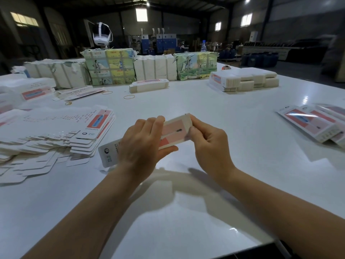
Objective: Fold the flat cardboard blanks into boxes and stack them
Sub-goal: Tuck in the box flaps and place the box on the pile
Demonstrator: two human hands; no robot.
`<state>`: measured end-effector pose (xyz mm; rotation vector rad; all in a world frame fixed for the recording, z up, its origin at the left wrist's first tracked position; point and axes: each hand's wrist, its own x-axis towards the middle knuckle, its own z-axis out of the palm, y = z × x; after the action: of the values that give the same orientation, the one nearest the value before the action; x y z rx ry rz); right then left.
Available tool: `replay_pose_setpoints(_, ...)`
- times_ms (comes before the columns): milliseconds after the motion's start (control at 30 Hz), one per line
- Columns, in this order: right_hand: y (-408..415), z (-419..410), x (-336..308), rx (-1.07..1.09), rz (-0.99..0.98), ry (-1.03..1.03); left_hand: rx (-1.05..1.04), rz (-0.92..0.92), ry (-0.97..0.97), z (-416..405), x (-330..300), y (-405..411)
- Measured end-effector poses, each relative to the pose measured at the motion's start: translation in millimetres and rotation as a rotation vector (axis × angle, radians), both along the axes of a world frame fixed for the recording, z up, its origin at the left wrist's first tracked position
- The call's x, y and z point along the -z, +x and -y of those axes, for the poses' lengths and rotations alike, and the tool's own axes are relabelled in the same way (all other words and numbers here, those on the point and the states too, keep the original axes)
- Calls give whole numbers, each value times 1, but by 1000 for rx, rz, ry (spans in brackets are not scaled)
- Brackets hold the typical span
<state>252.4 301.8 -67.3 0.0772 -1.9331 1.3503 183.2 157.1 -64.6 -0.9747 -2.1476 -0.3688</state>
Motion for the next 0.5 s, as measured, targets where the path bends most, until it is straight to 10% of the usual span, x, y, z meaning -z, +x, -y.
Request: replay_pose_setpoints(500,4,10,8,-50,232,263,-165,9,-81,-8,-3,15)
